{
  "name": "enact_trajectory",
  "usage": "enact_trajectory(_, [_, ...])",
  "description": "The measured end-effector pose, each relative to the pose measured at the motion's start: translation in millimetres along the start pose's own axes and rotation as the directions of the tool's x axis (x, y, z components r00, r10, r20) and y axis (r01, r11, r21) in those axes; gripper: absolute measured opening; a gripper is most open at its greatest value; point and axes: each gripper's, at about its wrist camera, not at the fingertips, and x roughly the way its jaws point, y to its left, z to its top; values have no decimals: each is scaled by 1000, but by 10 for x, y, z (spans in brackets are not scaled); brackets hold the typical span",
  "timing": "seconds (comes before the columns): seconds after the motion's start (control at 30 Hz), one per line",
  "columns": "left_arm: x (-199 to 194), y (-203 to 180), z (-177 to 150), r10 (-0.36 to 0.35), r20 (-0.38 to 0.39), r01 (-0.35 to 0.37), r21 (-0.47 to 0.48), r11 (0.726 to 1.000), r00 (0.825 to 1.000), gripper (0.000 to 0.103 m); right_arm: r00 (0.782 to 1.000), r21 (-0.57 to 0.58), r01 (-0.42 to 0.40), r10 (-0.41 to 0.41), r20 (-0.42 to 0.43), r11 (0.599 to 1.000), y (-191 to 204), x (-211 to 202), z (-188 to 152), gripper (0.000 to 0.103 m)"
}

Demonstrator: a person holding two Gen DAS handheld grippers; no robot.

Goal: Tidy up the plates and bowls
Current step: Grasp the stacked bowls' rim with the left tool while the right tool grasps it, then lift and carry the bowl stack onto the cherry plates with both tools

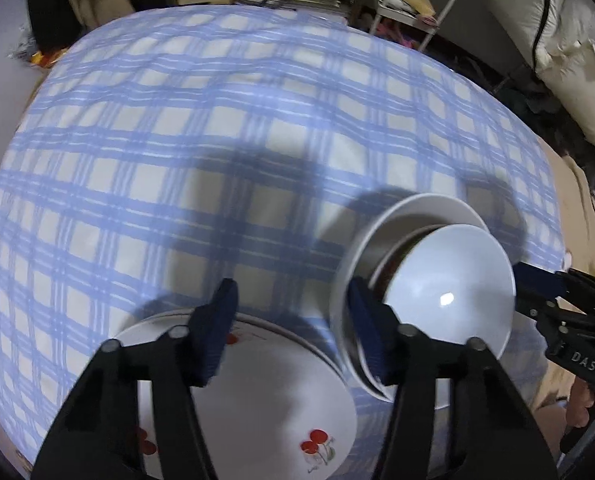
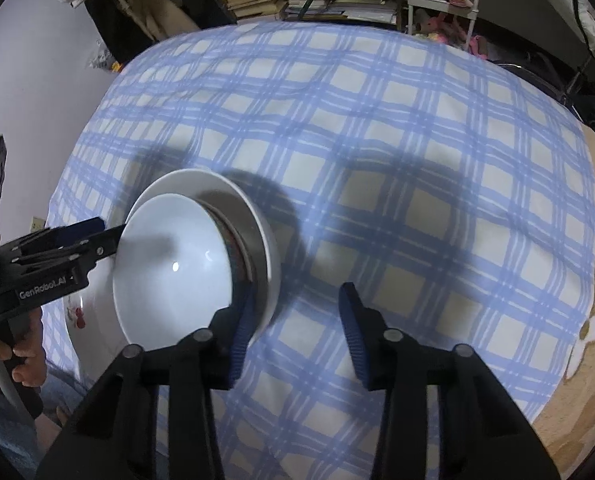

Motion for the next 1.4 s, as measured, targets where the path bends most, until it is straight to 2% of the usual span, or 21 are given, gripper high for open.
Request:
enact_trajectory(0.17, [11,-70,51,-34,-26,34,6,999,999,30,999,42,-17,18,-30,999,-32,24,44,39])
enact_trajectory(0.3, [10,-265,55,28,-51,-23,88,996,998,16,998,35,-36,38,-55,999,27,31,51,21])
enact_trajectory(0.37, [50,-332,47,45,-76,-37,108,993,996,12,998,31,-19,21,-67,999,57,40,52,16])
enact_trajectory(0.43, [127,-371,14,62,-100,-50,119,992,993,4,995,20,1,1,-104,1000,89,134,29,13])
enact_trajectory(0.57, [133,-342,-18,38,-74,-31,97,995,997,4,996,80,-40,45,-71,996,67,207,-19,11])
enact_trajectory(0.67, [150,-274,1,11,-69,-8,43,999,998,3,996,119,-51,59,-65,992,34,233,-2,10])
enact_trajectory(0.9, [113,-254,-52,35,-23,-35,1,999,999,3,995,181,-50,64,-71,982,-22,247,57,9])
enact_trajectory(1.13, [136,-274,-23,37,-31,-38,-24,999,999,2,996,259,-48,67,-66,965,-58,255,69,9])
enact_trajectory(1.4, [154,-225,8,31,-37,-34,-56,998,999,2,997,280,-36,51,-50,959,-42,264,76,9])
